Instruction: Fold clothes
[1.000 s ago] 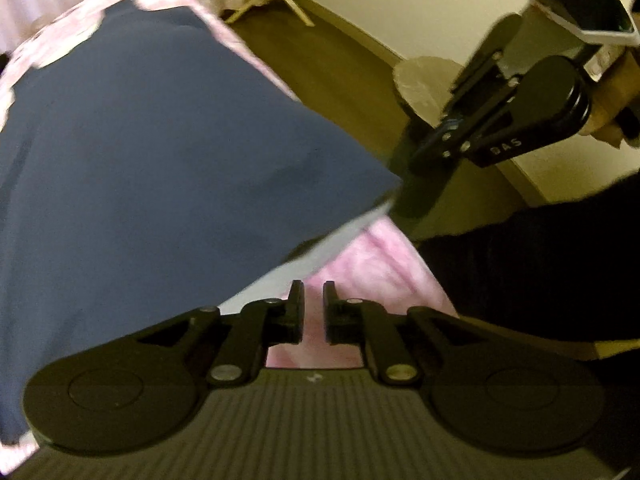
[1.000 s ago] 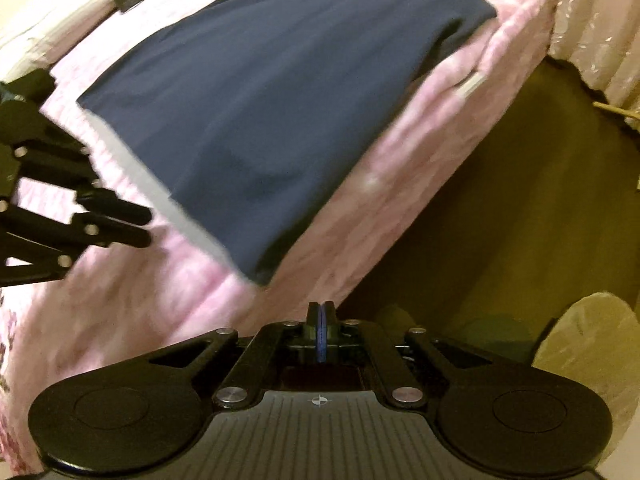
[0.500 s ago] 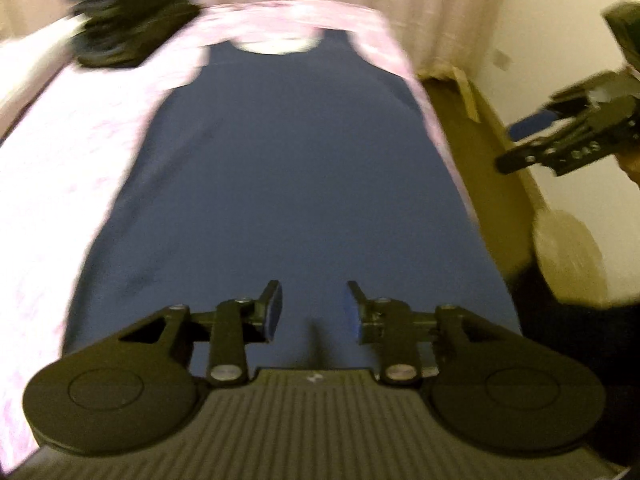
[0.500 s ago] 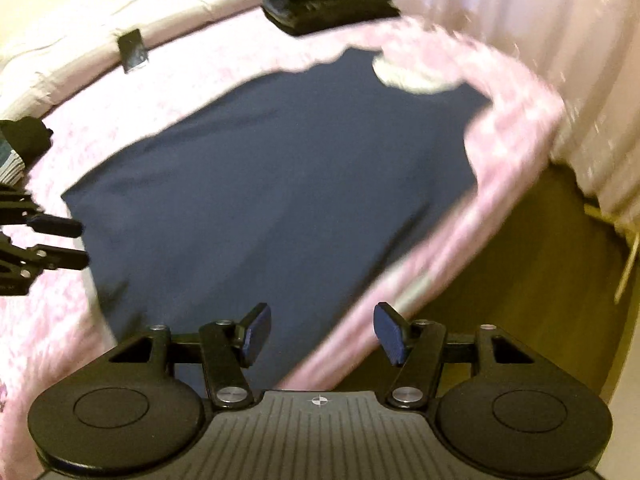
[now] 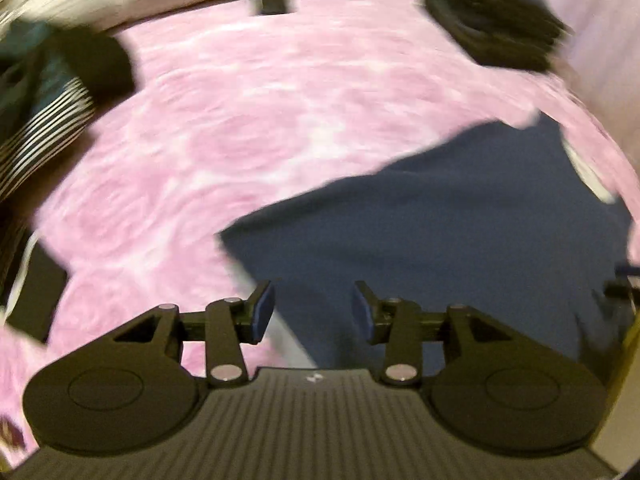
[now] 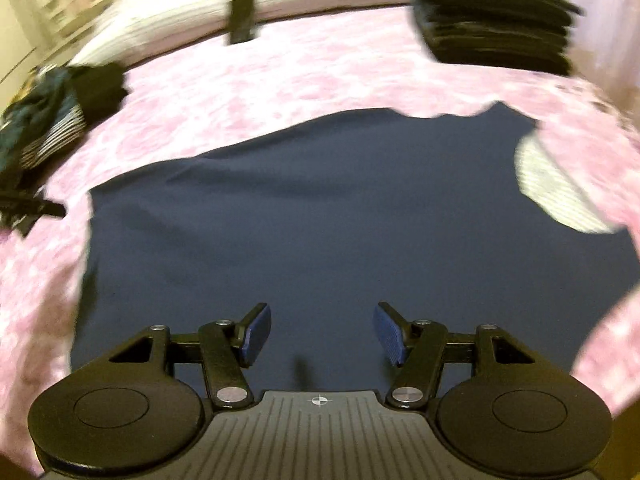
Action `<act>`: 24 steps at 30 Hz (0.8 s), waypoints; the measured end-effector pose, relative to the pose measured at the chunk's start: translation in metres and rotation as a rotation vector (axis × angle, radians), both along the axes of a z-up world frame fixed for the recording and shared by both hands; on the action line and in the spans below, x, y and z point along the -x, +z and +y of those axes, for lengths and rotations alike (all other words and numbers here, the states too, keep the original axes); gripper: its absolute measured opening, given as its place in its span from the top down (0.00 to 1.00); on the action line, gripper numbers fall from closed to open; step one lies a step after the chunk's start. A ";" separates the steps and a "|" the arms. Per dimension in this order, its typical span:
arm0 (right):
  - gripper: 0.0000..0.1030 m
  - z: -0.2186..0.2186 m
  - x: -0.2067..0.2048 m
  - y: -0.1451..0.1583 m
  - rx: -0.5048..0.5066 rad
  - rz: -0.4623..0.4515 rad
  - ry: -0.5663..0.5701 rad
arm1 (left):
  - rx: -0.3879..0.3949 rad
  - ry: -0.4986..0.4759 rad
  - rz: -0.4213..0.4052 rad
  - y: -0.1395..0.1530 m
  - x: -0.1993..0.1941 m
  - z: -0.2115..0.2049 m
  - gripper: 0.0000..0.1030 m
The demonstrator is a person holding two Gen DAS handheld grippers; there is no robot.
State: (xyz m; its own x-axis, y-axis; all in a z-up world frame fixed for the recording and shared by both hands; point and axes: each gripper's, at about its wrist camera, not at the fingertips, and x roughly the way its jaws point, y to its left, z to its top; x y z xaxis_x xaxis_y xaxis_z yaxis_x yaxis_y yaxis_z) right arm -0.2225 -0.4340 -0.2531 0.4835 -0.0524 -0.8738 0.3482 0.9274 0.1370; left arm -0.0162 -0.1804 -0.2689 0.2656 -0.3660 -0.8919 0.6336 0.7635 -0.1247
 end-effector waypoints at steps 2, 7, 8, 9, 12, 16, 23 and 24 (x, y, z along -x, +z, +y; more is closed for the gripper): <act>0.41 0.009 -0.011 -0.005 -0.021 0.004 0.063 | 0.003 0.057 0.019 -0.008 -0.008 0.010 0.63; 0.41 0.068 -0.021 -0.013 -0.059 0.018 0.133 | 0.066 0.099 0.094 -0.037 -0.036 0.025 0.63; 0.41 0.081 -0.021 -0.014 -0.058 0.022 0.123 | 0.089 0.088 0.111 -0.045 -0.043 0.025 0.65; 0.41 0.093 -0.020 -0.015 -0.055 0.027 0.103 | 0.113 0.071 0.126 -0.051 -0.049 0.024 0.65; 0.41 0.126 -0.014 -0.016 -0.037 0.049 0.024 | 0.173 0.013 0.178 -0.071 -0.069 0.020 0.66; 0.41 0.166 -0.003 -0.019 -0.001 0.086 -0.073 | 0.215 -0.056 0.212 -0.084 -0.083 0.017 0.68; 0.41 0.214 0.011 -0.025 0.007 0.112 -0.133 | 0.315 -0.086 0.261 -0.089 -0.097 0.023 0.74; 0.41 0.221 0.013 -0.028 0.016 0.116 -0.128 | 0.306 -0.088 0.265 -0.092 -0.099 0.022 0.74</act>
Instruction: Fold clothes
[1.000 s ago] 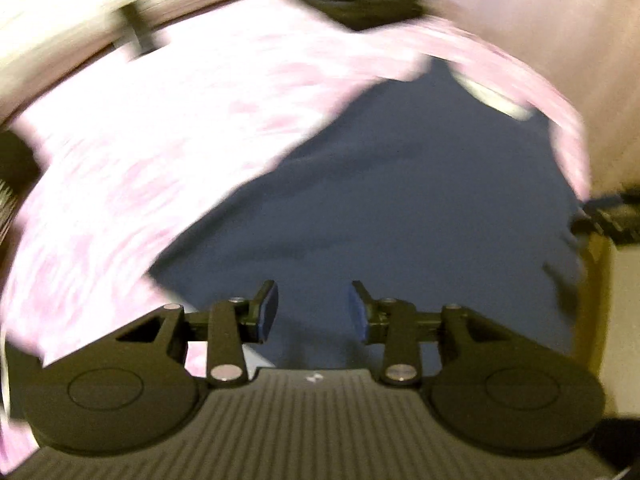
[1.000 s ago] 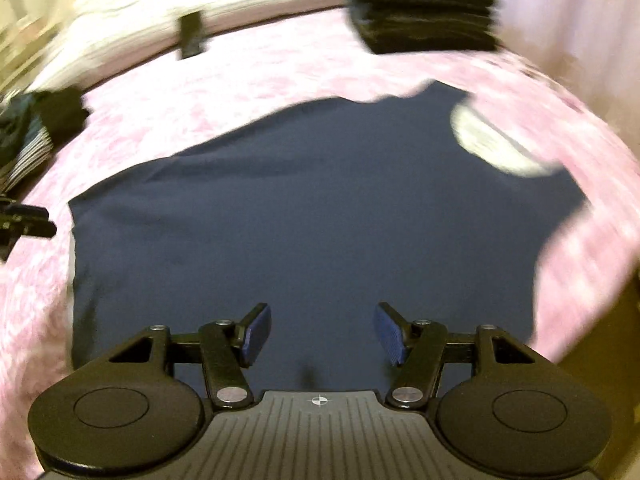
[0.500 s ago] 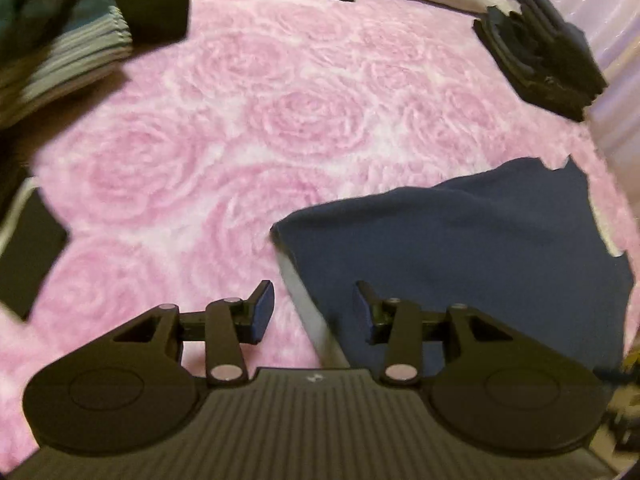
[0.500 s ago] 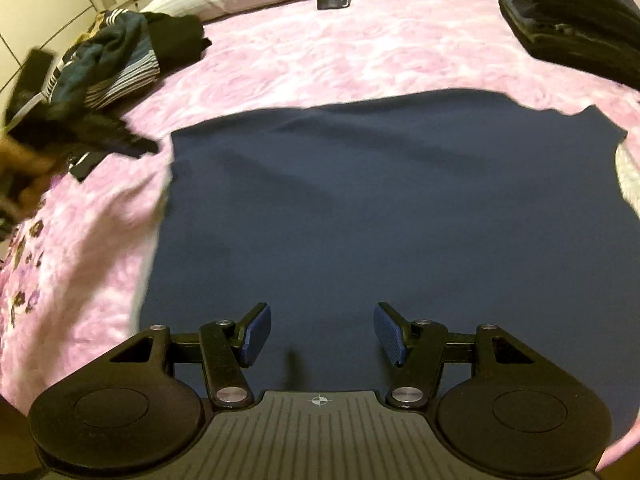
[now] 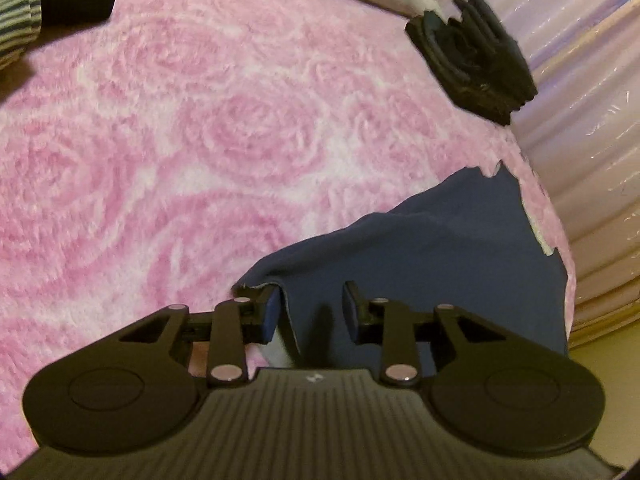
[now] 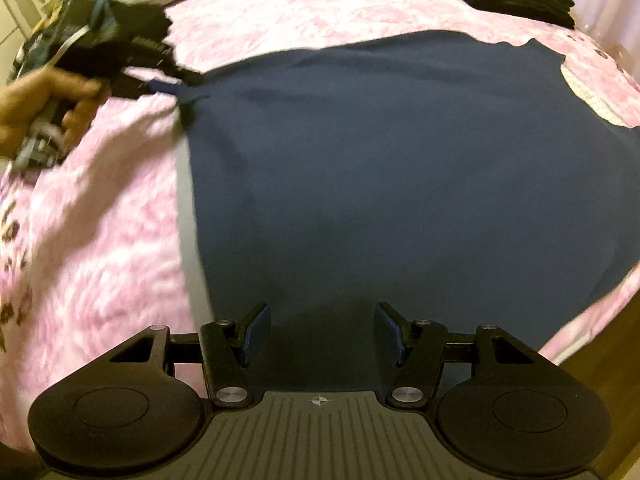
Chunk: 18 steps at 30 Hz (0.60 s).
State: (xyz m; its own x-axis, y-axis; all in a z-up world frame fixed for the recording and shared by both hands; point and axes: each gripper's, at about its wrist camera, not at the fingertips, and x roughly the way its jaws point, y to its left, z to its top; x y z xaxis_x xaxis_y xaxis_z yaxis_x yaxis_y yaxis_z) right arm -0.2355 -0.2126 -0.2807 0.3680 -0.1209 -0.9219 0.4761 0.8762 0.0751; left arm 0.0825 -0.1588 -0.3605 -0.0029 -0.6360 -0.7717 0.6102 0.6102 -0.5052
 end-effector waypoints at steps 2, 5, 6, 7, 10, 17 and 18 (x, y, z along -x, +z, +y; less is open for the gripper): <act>0.41 0.016 0.004 -0.001 0.023 0.003 0.018 | -0.014 -0.008 0.007 -0.005 -0.003 -0.002 0.76; 0.41 0.042 0.010 -0.003 0.076 0.010 0.067 | -0.019 -0.030 0.001 -0.001 -0.010 -0.005 1.00; 0.41 0.052 0.011 -0.003 0.104 0.014 0.095 | -0.005 -0.024 -0.007 0.004 -0.015 -0.003 1.00; 0.41 0.061 0.010 -0.004 0.137 0.020 0.129 | 0.009 -0.017 -0.016 0.009 -0.020 -0.001 1.00; 0.41 0.082 0.009 -0.009 0.224 0.037 0.192 | 0.031 -0.021 -0.010 0.017 -0.034 0.000 1.00; 0.42 0.099 0.003 -0.024 0.311 0.083 0.270 | 0.005 -0.087 -0.033 0.012 -0.035 -0.012 1.00; 0.42 0.098 0.003 -0.025 0.307 0.081 0.260 | 0.003 -0.087 -0.030 0.010 -0.036 -0.012 1.00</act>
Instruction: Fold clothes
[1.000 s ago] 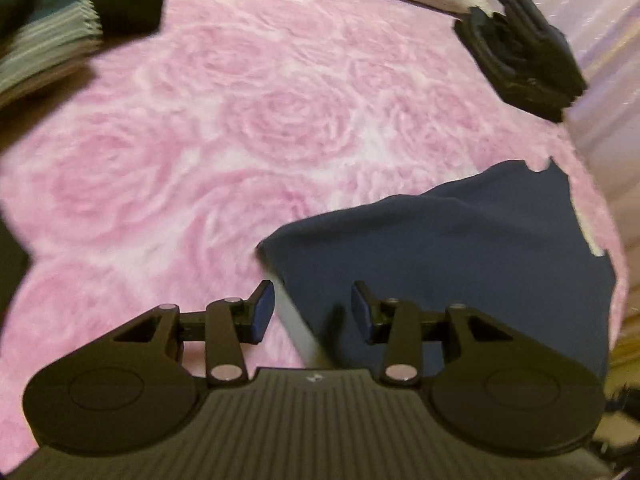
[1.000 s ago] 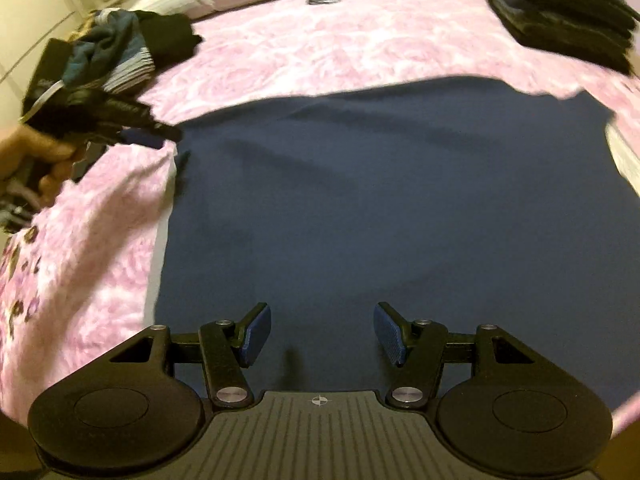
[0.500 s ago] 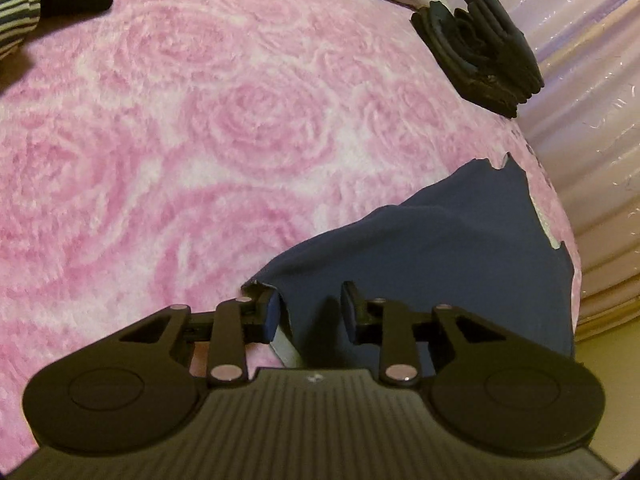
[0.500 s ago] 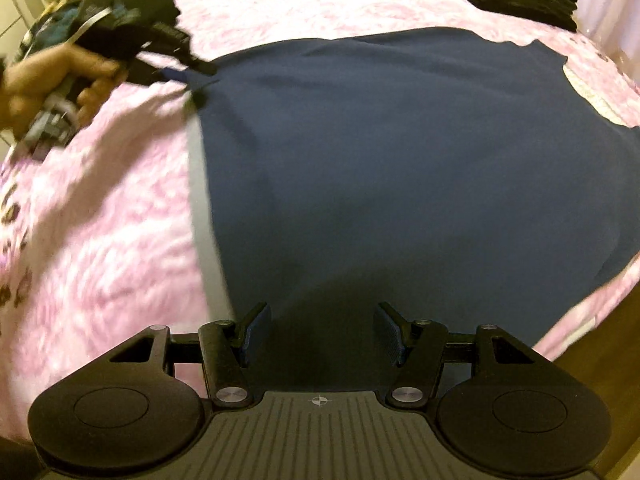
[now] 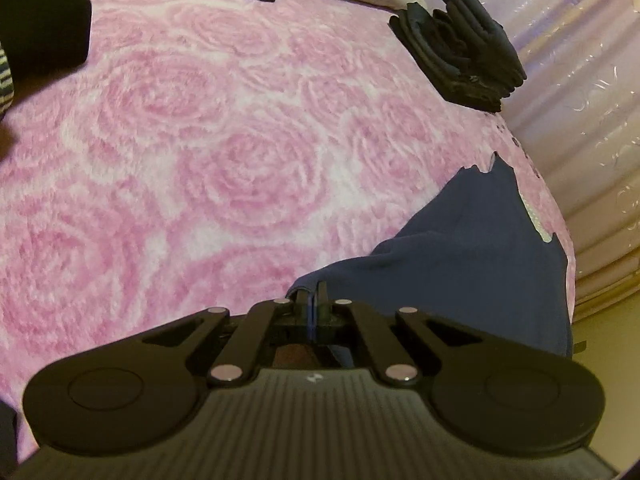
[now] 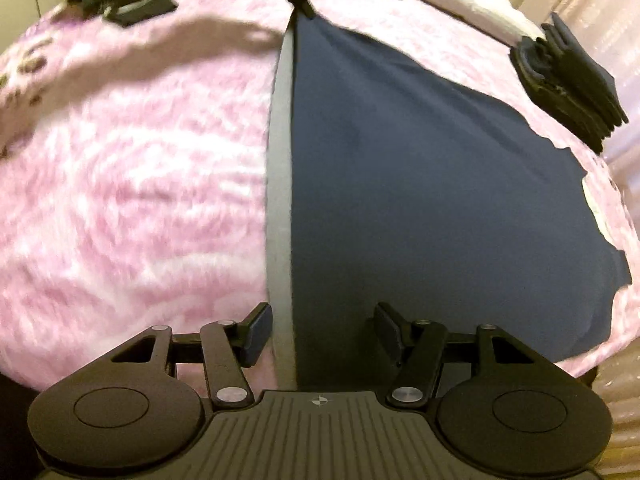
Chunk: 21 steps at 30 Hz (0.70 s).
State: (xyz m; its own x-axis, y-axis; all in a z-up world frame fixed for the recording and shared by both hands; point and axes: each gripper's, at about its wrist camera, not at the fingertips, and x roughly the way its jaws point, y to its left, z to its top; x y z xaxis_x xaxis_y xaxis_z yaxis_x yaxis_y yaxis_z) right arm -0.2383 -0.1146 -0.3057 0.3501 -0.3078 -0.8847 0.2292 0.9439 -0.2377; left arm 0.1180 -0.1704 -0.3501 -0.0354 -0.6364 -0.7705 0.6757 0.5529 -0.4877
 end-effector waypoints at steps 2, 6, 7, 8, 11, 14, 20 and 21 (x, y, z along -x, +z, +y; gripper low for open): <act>0.42 -0.003 0.000 -0.002 -0.006 -0.005 -0.020 | -0.002 -0.004 0.003 -0.002 -0.001 0.002 1.00; 0.42 -0.010 -0.001 0.005 -0.026 -0.056 -0.063 | 0.000 -0.012 0.010 -0.003 -0.001 0.005 1.00; 0.42 -0.011 -0.001 0.008 -0.028 -0.069 -0.069 | 0.001 -0.013 0.012 -0.004 -0.001 0.006 1.00; 0.42 -0.011 -0.003 0.007 -0.016 -0.061 -0.059 | 0.002 -0.013 0.014 -0.004 -0.001 0.006 1.00; 0.50 -0.010 -0.010 -0.001 0.020 -0.019 -0.034 | 0.004 -0.011 0.016 -0.006 0.000 0.008 1.00; 0.58 -0.010 -0.011 -0.012 0.043 0.014 -0.024 | 0.005 -0.010 0.016 -0.007 0.002 0.009 1.00; 0.58 0.006 -0.008 -0.022 0.097 0.051 0.053 | -0.001 -0.015 0.014 -0.010 0.003 0.010 1.00; 0.58 0.007 -0.008 -0.024 0.106 0.056 0.059 | -0.003 -0.015 0.013 -0.010 0.003 0.009 1.00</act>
State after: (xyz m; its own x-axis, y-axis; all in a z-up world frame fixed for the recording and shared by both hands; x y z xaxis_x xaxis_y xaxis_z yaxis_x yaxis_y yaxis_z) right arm -0.2307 -0.1073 -0.3294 0.3212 -0.3805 -0.8672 0.1571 0.9245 -0.3474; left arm 0.1149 -0.1612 -0.3605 -0.0552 -0.6333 -0.7719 0.6774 0.5442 -0.4950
